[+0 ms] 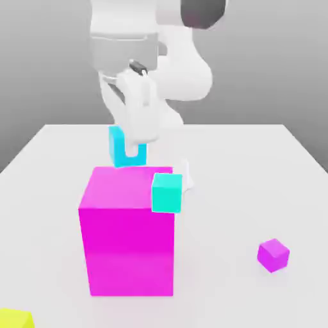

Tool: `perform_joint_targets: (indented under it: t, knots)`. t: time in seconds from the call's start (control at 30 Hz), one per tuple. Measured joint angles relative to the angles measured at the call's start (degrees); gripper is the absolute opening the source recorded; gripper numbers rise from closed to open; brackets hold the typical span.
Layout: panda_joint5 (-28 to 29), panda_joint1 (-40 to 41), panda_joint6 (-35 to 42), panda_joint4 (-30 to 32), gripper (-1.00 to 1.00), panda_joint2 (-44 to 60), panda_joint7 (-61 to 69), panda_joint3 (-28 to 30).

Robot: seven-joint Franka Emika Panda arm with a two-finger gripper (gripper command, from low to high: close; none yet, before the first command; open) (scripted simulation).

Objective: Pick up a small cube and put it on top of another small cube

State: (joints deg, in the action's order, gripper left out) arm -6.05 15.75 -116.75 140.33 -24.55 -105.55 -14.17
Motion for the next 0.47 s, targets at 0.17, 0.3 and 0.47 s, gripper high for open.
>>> perform_joint_targets:
  t: [0.17,0.3,0.47]
  knots:
    - [-0.93,-0.55,-7.54,5.03,1.0,2.82,-0.4,-1.25]
    - [-0.93,-0.55,-7.54,5.03,1.0,2.82,-0.4,-1.25]
    - [-0.8,-0.54,-1.95,1.73,1.0,0.62,-0.32,-0.74]
